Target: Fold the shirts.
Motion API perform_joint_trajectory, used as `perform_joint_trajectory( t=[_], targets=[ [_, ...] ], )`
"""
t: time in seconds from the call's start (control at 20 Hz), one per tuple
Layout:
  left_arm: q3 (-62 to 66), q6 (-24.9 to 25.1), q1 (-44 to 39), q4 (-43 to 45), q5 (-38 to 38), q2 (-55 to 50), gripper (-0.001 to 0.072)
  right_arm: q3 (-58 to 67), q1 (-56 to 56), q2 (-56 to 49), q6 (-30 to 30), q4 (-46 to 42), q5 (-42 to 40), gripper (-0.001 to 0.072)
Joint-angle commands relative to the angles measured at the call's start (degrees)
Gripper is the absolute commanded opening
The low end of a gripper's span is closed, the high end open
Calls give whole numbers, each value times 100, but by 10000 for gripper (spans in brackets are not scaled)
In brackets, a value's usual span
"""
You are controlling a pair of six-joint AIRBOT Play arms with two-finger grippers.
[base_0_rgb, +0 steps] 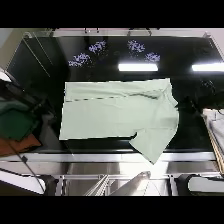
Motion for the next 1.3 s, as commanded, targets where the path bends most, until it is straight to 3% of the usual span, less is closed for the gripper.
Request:
perform_joint_trajectory(
  t=[0.0, 0.15, 0.2, 0.25, 0.4, 0.5, 0.55, 0.75, 0.95, 1.05, 1.15, 1.2, 1.25],
  targets=[
    [-1554, 7, -369, 435, 927, 535, 282, -1228, -66, 1040, 33, -28, -435, 327],
    [-1749, 7, -647, 442, 1071, 356, 282, -1690, -68, 1488, 50, -33, -387, 338],
    [-1749, 4, -717, 439, 1040, 245, 282, -1788, -74, 1598, 146, -96, -387, 446],
    [-1746, 4, -809, 433, 988, 109, 282, -1858, -114, 1690, 341, -247, -378, 486],
    [-1628, 127, -1067, 385, 761, -98, 246, -1978, -302, 1851, 966, -992, -243, 483],
    [-1506, 243, -1178, 382, 778, -96, 22, -2159, -365, 1873, 1488, -1591, -275, 482],
    [-1443, 243, -1211, 382, 785, -98, 23, -2334, -363, 1871, 1591, -1700, -413, 483],
    [-1366, 240, -1222, 382, 761, -94, 23, -3263, -350, 1753, 1467, -981, -1252, 482],
    [-1366, 240, -1222, 378, 732, -92, 23, -3967, -341, 1338, 564, 278, -1576, 478],
    [-1366, 247, -1217, 243, 737, -92, 23, -4070, -341, 1060, 20, 800, -1648, 289],
    [-1364, 310, -1169, -79, 734, -92, 23, -4068, -343, 824, -431, 1268, -1606, 260],
    [-1362, 337, -1121, -245, 726, -90, 23, -4050, -350, 774, -682, 1456, -1447, 51],
    [-1360, 380, -1062, -380, 680, -90, 23, -3993, -361, 785, -761, 1467, -1215, 18]
  ],
)
